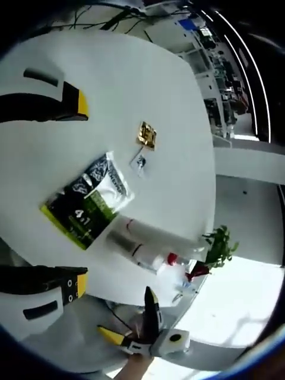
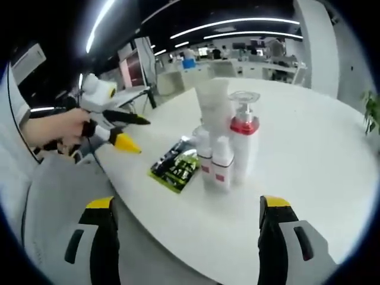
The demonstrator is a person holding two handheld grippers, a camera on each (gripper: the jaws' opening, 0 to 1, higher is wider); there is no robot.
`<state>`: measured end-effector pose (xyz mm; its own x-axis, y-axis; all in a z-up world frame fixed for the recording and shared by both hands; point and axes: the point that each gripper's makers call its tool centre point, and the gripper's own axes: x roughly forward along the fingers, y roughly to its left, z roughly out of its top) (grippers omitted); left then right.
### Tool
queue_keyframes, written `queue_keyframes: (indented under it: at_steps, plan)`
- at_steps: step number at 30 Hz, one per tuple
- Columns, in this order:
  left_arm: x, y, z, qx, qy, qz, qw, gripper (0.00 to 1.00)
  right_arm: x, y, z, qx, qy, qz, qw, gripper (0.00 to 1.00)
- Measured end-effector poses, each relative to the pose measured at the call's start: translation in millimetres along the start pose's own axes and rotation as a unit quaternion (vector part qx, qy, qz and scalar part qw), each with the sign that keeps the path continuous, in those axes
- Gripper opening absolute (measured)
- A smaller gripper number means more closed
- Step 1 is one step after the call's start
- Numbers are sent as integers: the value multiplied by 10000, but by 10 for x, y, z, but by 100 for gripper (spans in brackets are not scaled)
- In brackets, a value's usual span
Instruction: Arrange the skincare products in the storage area until every visible bottle or jar stands upright without overlapping.
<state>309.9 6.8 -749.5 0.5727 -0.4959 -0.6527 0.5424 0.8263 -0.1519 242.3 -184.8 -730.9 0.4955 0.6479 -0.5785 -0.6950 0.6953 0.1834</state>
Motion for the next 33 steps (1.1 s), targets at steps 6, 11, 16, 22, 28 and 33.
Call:
queue_keyframes:
  at_steps: [6,11,16,22,28,33]
  plan:
    - [195,62,144,252,73,-65,9996,95,10,11,0,28,-4,49,10000,99]
    - [358,116,256,594,163,-169,9980,92,12,7,-14,-10,44,26,10000,99]
    - [541,149,372,786,220,-284,9963,87,12,-15,-7,91,9,30,10000,99]
    - [717,192,417,966,325,-401,9940,86,3,-34,-3,181,-20,-8,9998,99]
    - [921,275,437,1222,481,-482,9902,86,3,-23,-7,208,-13,-5,9998,99]
    - [1052,343,557,1319,414,-555,9888,86,-4,-47,-13,231,-14,-39,9997,99]
